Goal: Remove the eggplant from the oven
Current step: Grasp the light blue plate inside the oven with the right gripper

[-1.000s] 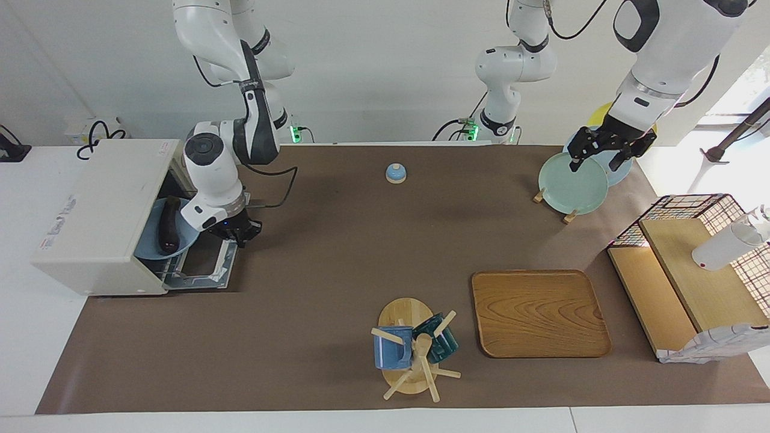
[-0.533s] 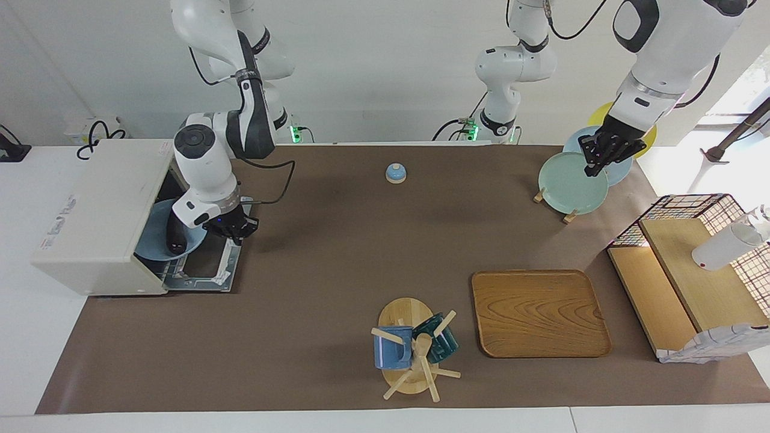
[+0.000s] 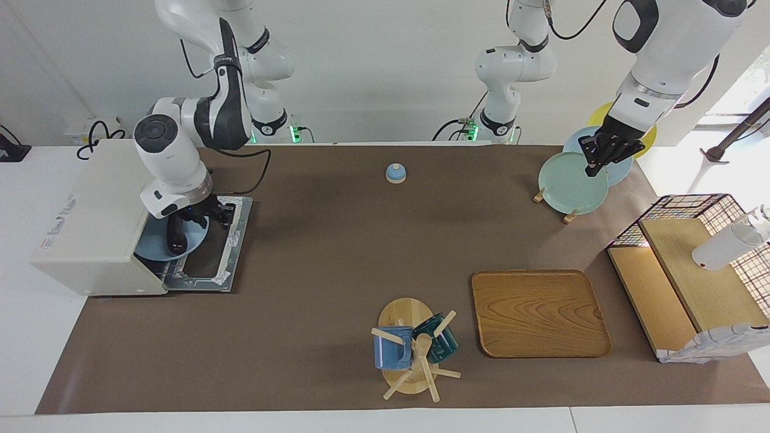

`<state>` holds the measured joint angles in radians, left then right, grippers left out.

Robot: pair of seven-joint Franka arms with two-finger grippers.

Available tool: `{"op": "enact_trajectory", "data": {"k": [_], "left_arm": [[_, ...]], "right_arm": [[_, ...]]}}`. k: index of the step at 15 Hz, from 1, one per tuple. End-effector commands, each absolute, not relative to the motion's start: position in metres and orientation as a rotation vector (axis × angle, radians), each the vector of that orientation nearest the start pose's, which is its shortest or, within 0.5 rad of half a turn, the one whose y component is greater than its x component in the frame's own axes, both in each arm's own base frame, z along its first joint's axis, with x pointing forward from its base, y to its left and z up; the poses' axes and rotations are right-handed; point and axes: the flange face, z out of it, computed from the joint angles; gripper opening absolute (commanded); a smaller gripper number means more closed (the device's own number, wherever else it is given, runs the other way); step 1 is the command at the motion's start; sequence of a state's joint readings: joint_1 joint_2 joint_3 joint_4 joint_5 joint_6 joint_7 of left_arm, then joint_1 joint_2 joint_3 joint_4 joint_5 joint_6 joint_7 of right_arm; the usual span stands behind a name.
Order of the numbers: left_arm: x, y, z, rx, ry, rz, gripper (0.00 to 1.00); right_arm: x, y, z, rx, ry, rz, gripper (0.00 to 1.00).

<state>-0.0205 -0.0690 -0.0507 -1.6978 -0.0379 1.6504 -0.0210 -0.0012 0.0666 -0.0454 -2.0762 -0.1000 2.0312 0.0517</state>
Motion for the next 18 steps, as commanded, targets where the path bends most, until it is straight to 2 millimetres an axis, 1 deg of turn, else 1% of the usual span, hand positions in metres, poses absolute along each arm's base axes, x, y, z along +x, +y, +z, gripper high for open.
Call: {"op": "enact_trajectory", "data": {"k": [1, 2, 4, 5, 6, 7, 8, 9, 11, 12, 13, 14, 16, 17, 18], "left_arm": [[0.531, -0.044, 0.608, -3.169, 0.068, -0.049, 1.0], [0.532, -0.044, 0.608, -3.169, 0.073, -0.051, 1.0], [0.531, -0.045, 0.608, -3.169, 0.076, -0.049, 1.0], [0.531, -0.045, 0.608, -3.17, 0.076, -0.048, 1.0], [0.531, -0.045, 0.608, -3.171, 0.073, -0.049, 1.0], [0.531, -0.045, 0.608, -3.169, 0.08, -0.049, 1.0], [0.531, -0.044, 0.608, -3.169, 0.083, -0.051, 1.0], [0.531, -0.045, 0.608, -3.169, 0.085, -0.051, 1.0], [0.532, -0.046, 0.608, -3.199, 0.074, -0.064, 1.0], [0.532, -0.047, 0.607, -3.273, 0.046, -0.064, 1.0], [0.533, -0.041, 0.606, -3.347, -0.008, -0.085, 1.0], [0.534, -0.044, 0.603, -3.39, -0.026, -0.092, 1.0], [0.53, -0.049, 0.599, -3.473, -0.065, -0.099, 1.0], [0.53, -0.051, 0.598, -3.5, -0.078, -0.102, 1.0], [0.529, -0.051, 0.598, -3.51, -0.083, -0.104, 1.0]], "right_arm": [[0.539, -0.04, 0.386, -3.224, 0.04, 0.185, 0.52], [0.536, -0.042, 0.381, -3.223, 0.043, 0.187, 0.51], [0.529, -0.041, 0.371, -3.222, 0.016, 0.139, 0.48], [0.529, -0.042, 0.368, -3.221, -0.038, 0.109, 0.46], [0.528, -0.049, 0.368, -3.218, -0.093, 0.11, 0.42], [0.528, -0.051, 0.369, -3.218, -0.112, 0.106, 0.3], [0.528, -0.051, 0.369, -3.218, -0.115, 0.107, 0.06], [0.528, -0.051, 0.369, -3.222, -0.13, 0.115, 0.0], [0.529, -0.046, 0.371, -3.249, -0.186, 0.13, 0.0], [0.531, -0.041, 0.373, -3.259, -0.212, 0.123, 0.0], [0.537, -0.029, 0.379, -3.262, -0.236, 0.115, 0.0], [0.544, -0.008, 0.388, -3.262, -0.271, 0.112, 0.0], [0.562, 0.055, 0.41, -3.276, -0.254, 0.081, 0.0], [0.565, 0.085, 0.419, -3.279, -0.268, 0.065, 0.0], [0.562, 0.116, 0.424, -3.273, -0.276, 0.06, 0.0]]}}
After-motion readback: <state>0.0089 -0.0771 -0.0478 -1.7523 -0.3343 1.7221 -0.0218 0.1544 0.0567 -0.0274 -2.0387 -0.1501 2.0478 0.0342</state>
